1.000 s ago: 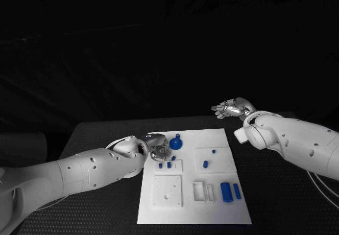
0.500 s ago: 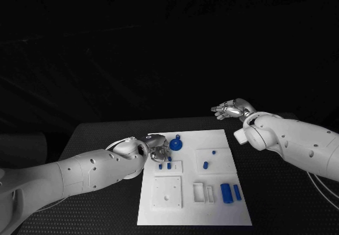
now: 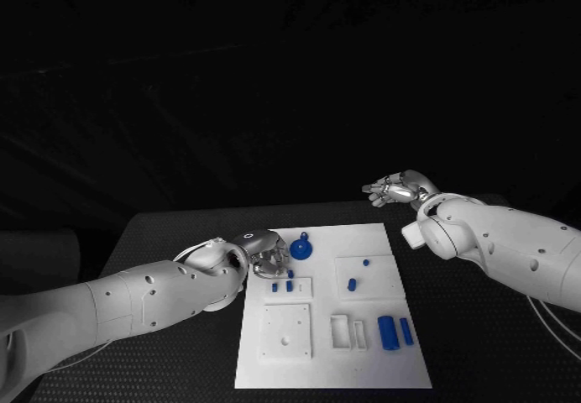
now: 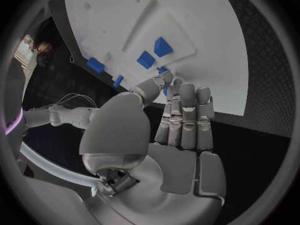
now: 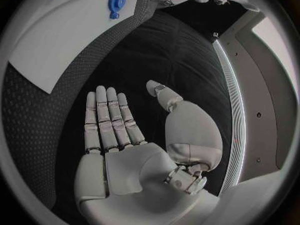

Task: Assemble the parts on the task board

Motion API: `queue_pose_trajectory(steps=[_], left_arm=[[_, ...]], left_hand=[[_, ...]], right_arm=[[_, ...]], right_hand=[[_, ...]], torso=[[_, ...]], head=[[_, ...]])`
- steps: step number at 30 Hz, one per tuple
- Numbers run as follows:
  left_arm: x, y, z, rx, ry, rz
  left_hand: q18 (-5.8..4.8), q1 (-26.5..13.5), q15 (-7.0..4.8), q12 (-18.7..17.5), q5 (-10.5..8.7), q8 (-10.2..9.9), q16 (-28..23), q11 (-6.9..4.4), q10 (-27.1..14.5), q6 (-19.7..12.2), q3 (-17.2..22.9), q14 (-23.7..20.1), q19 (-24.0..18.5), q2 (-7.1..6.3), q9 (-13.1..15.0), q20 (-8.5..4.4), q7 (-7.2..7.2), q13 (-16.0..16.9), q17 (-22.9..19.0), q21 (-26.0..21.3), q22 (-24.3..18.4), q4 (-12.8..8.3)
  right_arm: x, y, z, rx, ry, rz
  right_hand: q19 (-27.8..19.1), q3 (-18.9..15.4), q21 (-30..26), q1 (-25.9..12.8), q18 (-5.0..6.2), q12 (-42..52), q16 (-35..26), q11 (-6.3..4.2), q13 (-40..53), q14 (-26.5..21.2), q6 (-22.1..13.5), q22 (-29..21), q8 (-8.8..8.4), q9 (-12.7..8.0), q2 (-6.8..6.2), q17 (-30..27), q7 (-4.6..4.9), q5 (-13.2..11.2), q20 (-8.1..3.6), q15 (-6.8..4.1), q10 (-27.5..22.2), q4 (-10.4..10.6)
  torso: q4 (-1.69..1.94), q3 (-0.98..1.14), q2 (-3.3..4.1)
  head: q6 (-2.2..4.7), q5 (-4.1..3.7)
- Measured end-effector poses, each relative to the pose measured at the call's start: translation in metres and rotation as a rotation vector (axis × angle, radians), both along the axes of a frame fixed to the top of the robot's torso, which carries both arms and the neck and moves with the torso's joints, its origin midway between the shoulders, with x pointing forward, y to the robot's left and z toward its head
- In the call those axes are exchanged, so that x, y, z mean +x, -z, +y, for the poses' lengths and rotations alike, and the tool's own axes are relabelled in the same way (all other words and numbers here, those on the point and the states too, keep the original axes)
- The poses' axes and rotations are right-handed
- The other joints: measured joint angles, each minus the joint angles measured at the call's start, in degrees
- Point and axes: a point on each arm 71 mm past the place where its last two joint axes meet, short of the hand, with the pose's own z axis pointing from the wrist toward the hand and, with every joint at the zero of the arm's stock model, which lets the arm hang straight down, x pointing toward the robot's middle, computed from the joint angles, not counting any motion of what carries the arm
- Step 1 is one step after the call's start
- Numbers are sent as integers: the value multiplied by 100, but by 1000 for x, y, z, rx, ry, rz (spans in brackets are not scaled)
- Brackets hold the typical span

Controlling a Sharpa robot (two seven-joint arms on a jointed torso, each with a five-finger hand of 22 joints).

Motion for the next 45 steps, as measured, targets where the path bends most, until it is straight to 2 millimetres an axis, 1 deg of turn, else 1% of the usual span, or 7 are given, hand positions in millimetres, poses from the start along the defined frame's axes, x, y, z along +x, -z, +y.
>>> queue_pose_trajectory(steps=[15, 21, 26, 31, 38, 41, 45], left_arm=[[0, -9, -2, -19, 77, -51], [2, -11, -17, 44, 154, -97], [5, -13, -27, 111, 209, -133], [3, -10, -38, 171, 262, -149], [1, -7, -44, 235, 305, -157], [1, -6, -45, 257, 315, -157], [0, -5, -47, 281, 326, -160]], left_hand=[[13, 128, 135, -34, -84, 30, 4, 93, -277, 17, -69, -327, -281, -213, 50, 84, -36, -14, 39, -21, 4, -33], [30, 194, 137, 299, -84, 118, 239, 90, -511, 98, -99, -635, -508, -207, 91, 151, -152, 139, 146, 69, 3, -53], [68, 320, 101, 1298, -84, 118, 564, 51, -1041, 127, -138, -946, -665, -221, 107, 206, -181, 735, 237, 217, 3, -46], [-22, 371, 62, 3431, -84, 141, 928, -10, -2158, 174, -99, -1236, -780, -271, 143, 242, -228, 1881, 230, 332, 2, -82], [-22, 371, 60, 3762, -83, 141, 972, -34, -2288, 174, -78, -1251, -780, -271, 145, 243, -228, 1998, 215, 333, 2, -73], [-17, 541, 8, 4930, -106, 174, 1377, -84, -2655, 229, 49, -1520, -791, -276, 167, 231, -284, 2491, 319, 482, 2, -87], [-15, 541, -64, 5683, -126, 174, 1750, -170, -2832, 229, 106, -1598, -790, -276, 168, 231, -284, 2541, 350, 709, 1, -99]], right_arm=[[-1, 0, -1, -11, -5, -4], [-1, 0, -1, -14, -8, -4], [-1, 1, 0, -15, -12, -3], [-1, 1, 1, -16, -14, -3], [-1, 1, 1, -17, -16, -2], [-1, 1, 1, -18, -17, -2], [-1, 1, 1, -18, -18, -1]], right_hand=[[0, 0, 0, 0, 0, 0, 0, 0, 1, 0, 0, 0, 0, 0, 0, 0, 0, 0, 0, 0, 0, 0], [0, 0, 0, 0, 0, 0, 0, 0, 1, 0, 0, -1, 0, 0, 0, 0, 0, 0, 0, 0, 0, 0], [0, 0, 0, 0, 0, 0, 0, 0, 1, 0, 0, 4, 0, 1, 0, 0, 0, 0, 0, 0, 0, 0], [0, 0, 0, 0, 0, 0, 0, 0, 2, 0, 0, 4, 0, 1, 0, 1, 0, 0, 0, 0, 0, 0], [0, 0, 0, 0, 0, 0, 0, 0, 2, 0, 0, 4, 0, 1, 0, 1, 0, 0, 0, 0, 0, 0], [0, 0, 0, 0, 0, 0, 0, 0, 2, 0, 0, 4, 0, -4, 0, 1, 0, 0, 0, 0, 0, 0], [0, 0, 0, -24, 0, 23, 0, 0, 2, 0, 0, 3, 0, -4, 24, 1, 0, 0, 0, 0, 0, 0]], torso=[[3, 0, -2], [4, -4, 1], [1, -6, 4], [-1, -3, 5], [-3, 0, 4], [-3, 0, 3], [-2, -1, 2]], head=[[28, -17], [34, -18], [35, -13], [30, -9], [20, -12], [20, -13], [14, -25]])
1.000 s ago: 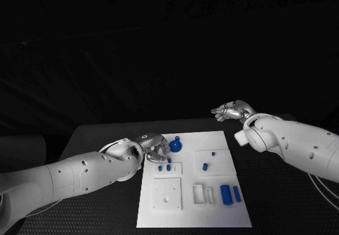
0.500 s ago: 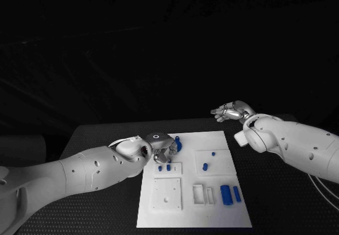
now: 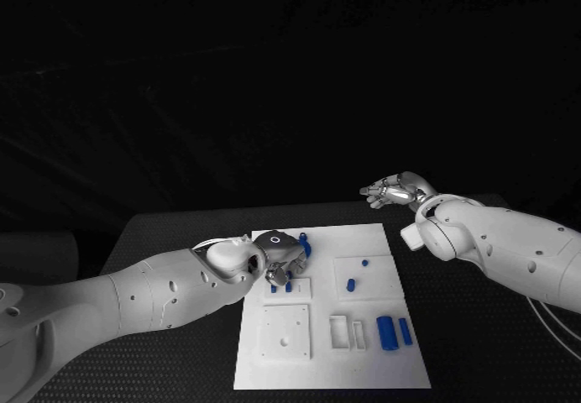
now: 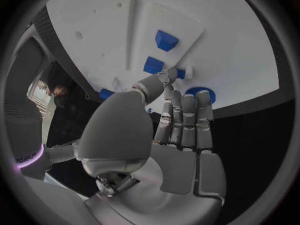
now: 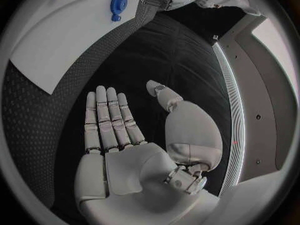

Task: Assemble the parts on the task board

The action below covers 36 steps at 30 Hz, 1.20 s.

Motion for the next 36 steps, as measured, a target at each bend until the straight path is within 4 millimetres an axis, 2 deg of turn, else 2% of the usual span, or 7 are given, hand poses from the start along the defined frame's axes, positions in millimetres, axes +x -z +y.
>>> queue_pose_trajectory(steps=[4, 9, 23, 27, 29, 31, 36], left_arm=[[1, 1, -2, 20, 3, -9], [2, 2, 0, 43, -1, -18], [4, 4, 3, 78, -9, -19], [5, 4, 2, 80, -8, -18], [5, 4, 1, 80, -8, -18], [6, 4, 0, 81, -9, -19], [9, 4, -1, 84, -16, -23]], left_hand=[[0, 34, -71, 730, 0, 0, 414, -95, -95, 13, 0, -63, 186, -34, 0, -37, -13, 30, 26, 336, 0, 0], [1, 63, -127, 1060, 0, 0, 647, -133, -133, 13, 50, -62, 188, -63, -2, -38, -13, -58, 26, 486, -1, 5], [2, 86, -154, 1236, -2, 0, 709, -153, -152, 13, 77, -89, 208, -41, -15, -59, -13, -153, -9, 535, -2, 2], [2, 86, -173, 1286, -77, -1, 735, -153, -152, -7, 77, -70, 208, -41, -23, -59, -34, -206, -31, 535, -2, 2], [2, -5, -173, 1349, -303, -1, 758, -173, -172, -7, 61, -70, 208, -21, -23, -59, -34, -256, -57, 570, -2, 18], [2, -83, -174, 1357, -420, -24, 775, -173, -172, -25, 25, -70, 223, -47, -29, -44, -16, -300, -79, 578, -2, 55], [2, -230, -195, 1415, -464, -41, 778, -175, -171, -53, -50, -48, 259, -108, -29, -69, 11, -360, -100, 578, 3, 130]], right_arm=[[0, 0, 0, 0, -2, 1], [0, 0, 1, 0, -3, 1], [-1, 1, 0, 0, -5, 3], [-1, 1, 1, 0, -6, 4], [-1, 1, 1, 0, -7, 4], [-1, 1, 2, 0, -7, 4], [-1, 1, 2, 0, -7, 4]], right_hand=[[0, 0, 0, 0, 0, 0, 0, 0, 0, 0, 0, 3, 0, 0, 0, 0, 0, 0, 0, 0, 0, 0], [0, 0, 0, 0, 0, 0, 0, 0, 1, 0, 0, 5, 0, 0, 0, 0, 0, 0, 0, 0, 0, 0], [0, -16, 0, 0, -1, 0, 0, 0, -4, 0, 0, 4, 0, 0, 0, 0, 0, 0, 0, 0, 0, -15], [0, -16, 0, 0, 0, 0, 0, 0, -4, 0, 0, 4, 0, 1, -1, 0, 0, 0, 0, 0, 0, -15], [0, -16, 0, 1, 0, 0, 0, 0, -4, 0, 0, 4, 0, 1, -1, 0, 0, 0, 0, 0, 0, -15], [0, -16, 0, 0, 0, 0, 0, 0, -4, 0, 0, 4, 0, 1, -1, 0, 0, 0, 0, 0, 0, -16], [0, -16, 0, 1, 0, 0, 0, 0, -3, 0, 0, 4, 0, 1, -1, 0, 0, 0, 0, 0, 0, -16]], torso=[[2, 0, 0], [2, 0, 1], [4, 1, 1], [5, 1, 1], [8, 1, 1], [9, 1, 1], [6, 1, 0]], head=[[-2, -5], [-2, -10], [-9, -27], [-9, -28], [-9, -29], [-9, -28], [-8, -22]])
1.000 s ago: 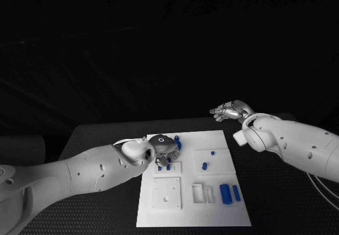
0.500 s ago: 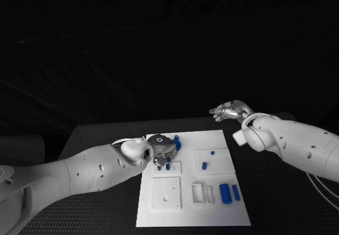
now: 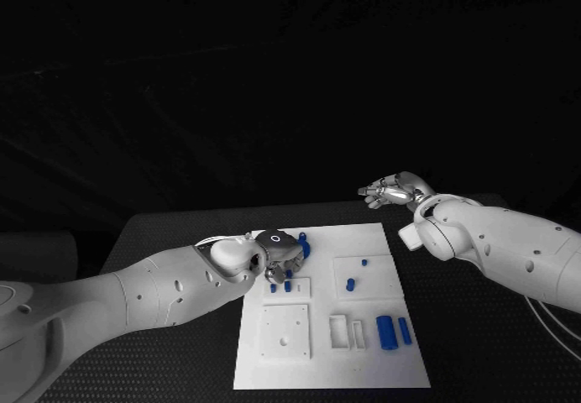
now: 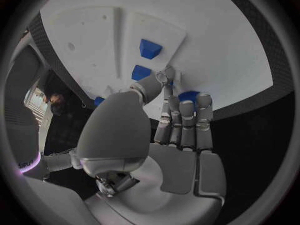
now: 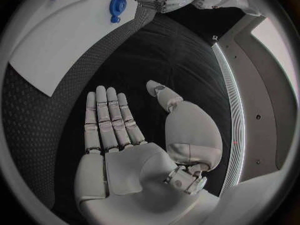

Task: Assemble the parts on the task board

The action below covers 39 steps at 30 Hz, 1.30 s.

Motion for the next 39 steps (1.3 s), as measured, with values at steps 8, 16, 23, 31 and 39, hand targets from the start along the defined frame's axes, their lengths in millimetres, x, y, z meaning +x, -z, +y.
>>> queue_pose_trajectory(steps=[8, 16, 23, 31, 39], left_arm=[[1, 0, -4, 0, -1, -2], [2, -1, -6, 7, 0, 4], [3, -1, -7, 14, 1, 8], [5, -2, -9, 15, -4, 4], [5, -2, -10, 15, -9, 1]], left_hand=[[0, -104, -21, 33, 0, 0, 24, -21, 20, -49, -30, 21, 12, -1, 6, 12, 10, -85, -32, 0, -1, 173], [0, -104, -21, 65, 1, 0, 46, -41, 40, -49, -21, 22, 41, -1, 25, 0, 9, -123, -44, 23, -1, 226], [0, -103, -40, 91, 2, 2, 68, -60, 59, -48, -49, 41, 41, 0, 49, 0, 9, -161, -59, 22, -2, 254], [0, -290, -70, 131, 32, 1, 108, -92, 91, -55, -183, 72, 95, -56, 35, -28, 16, -239, -87, 44, -3, 450], [1, -369, -71, 164, 32, 10, 114, -81, 129, -61, -220, 98, 111, -35, 46, -23, 21, -271, -96, 72, -3, 488]], right_arm=[[0, 0, 0, 0, -1, 0], [0, 0, 2, 1, -4, 1], [0, 0, 2, 1, -5, 1], [0, 0, 2, 1, -7, 2], [0, 0, 2, 1, -7, 2]], right_hand=[[0, 0, 0, 0, 0, 0, 0, 0, 0, 0, 0, 0, 0, 0, 0, 0, 0, 0, 0, 0, 0, 0], [-21, 0, 0, 0, 1, 0, 0, 0, 1, 0, 0, 4, 0, 0, 0, 0, 0, 0, 21, 0, 0, 0], [-22, 0, 0, 0, 1, 0, 0, 0, 0, 0, 0, 4, 0, -5, 0, 0, 0, 0, 21, 0, 0, 0], [-21, 0, 0, 0, 1, 0, 0, 0, -4, 0, 0, 4, 0, -5, 0, 0, 0, 0, 21, 0, 0, 0], [-21, 0, 0, 0, 1, 0, 0, 0, -3, 0, 0, 3, 0, -4, 0, 0, 0, 0, 21, 0, 0, 0]], torso=[[-1, 0, 1], [-4, 0, 1], [-1, 3, 0], [-1, 3, -1], [-1, 1, -1]], head=[[10, 2], [-1, 1], [-13, -9], [-14, -9], [-14, -13]])
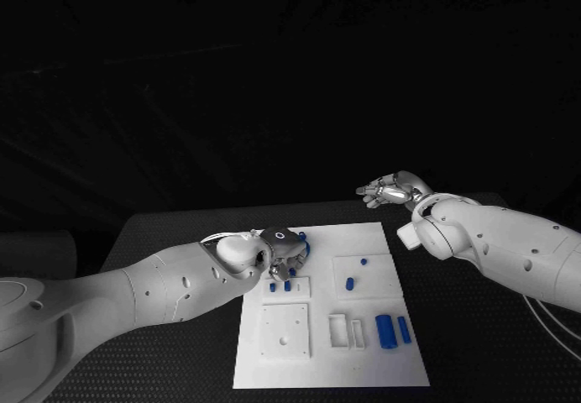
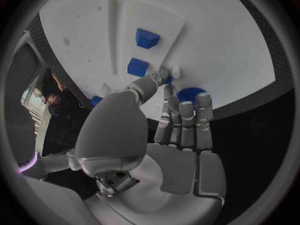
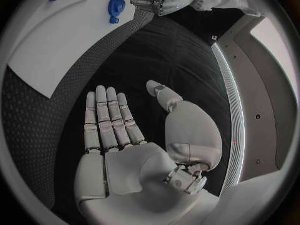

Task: Assemble the parts on the task board

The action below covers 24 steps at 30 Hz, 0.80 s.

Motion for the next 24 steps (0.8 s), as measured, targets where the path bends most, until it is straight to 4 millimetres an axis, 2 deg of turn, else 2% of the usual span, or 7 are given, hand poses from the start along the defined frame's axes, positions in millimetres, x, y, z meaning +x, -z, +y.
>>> queue_pose_trajectory(steps=[4, 11, 13, 24], left_arm=[[0, 0, 0, 1, -2, -1], [1, 0, -3, 2, -3, -2], [1, 0, -3, 3, -2, -2], [1, 0, -4, 8, -3, -4]], left_hand=[[0, -46, -58, 34, -17, 25, 22, -39, 97, 74, -71, 96, 63, 45, 24, -28, -33, -69, -30, 25, 0, 71], [0, -63, -71, 34, -17, 25, 22, -50, 189, 85, -118, 190, 115, 97, 24, -39, -44, -165, -81, 25, -1, 149], [90, -63, -60, 34, -17, 25, 21, -50, 189, 85, -123, 201, 150, 96, 24, -44, -44, -177, -84, 25, -1, 155], [92, -159, -91, 34, -11, 25, -6, -59, 284, 95, -166, 292, 188, 192, 21, -71, -54, -277, -121, 24, -1, 316]], right_arm=[[0, 0, 0, 0, 0, 0], [0, 0, 1, 0, -1, 0], [0, 0, 1, 1, -2, 0], [0, 0, 2, 0, -3, 1]], right_hand=[[0, 0, 0, 0, 0, 0, 0, 0, 0, 0, 0, 0, 0, 0, 0, 0, 0, 0, 0, 0, 0, 0], [0, 0, 0, 0, 0, 0, 0, 0, 0, 0, 0, 0, 0, 0, 0, 0, 0, 0, 0, 0, 0, 0], [0, 0, 0, 0, 0, 0, 0, 0, 1, 0, 0, 0, 0, 0, 0, 0, 0, 0, 0, 0, 0, 0], [1, 0, 0, 0, 0, 0, 0, 0, 1, 0, 0, 4, 0, 0, 0, -4, 0, 0, -1, 0, 0, 0]], torso=[[0, -1, -3], [0, -1, -3], [-1, -1, -2], [-1, -1, 1]], head=[[0, -1], [-4, -2], [-4, -2], [-8, -12]])
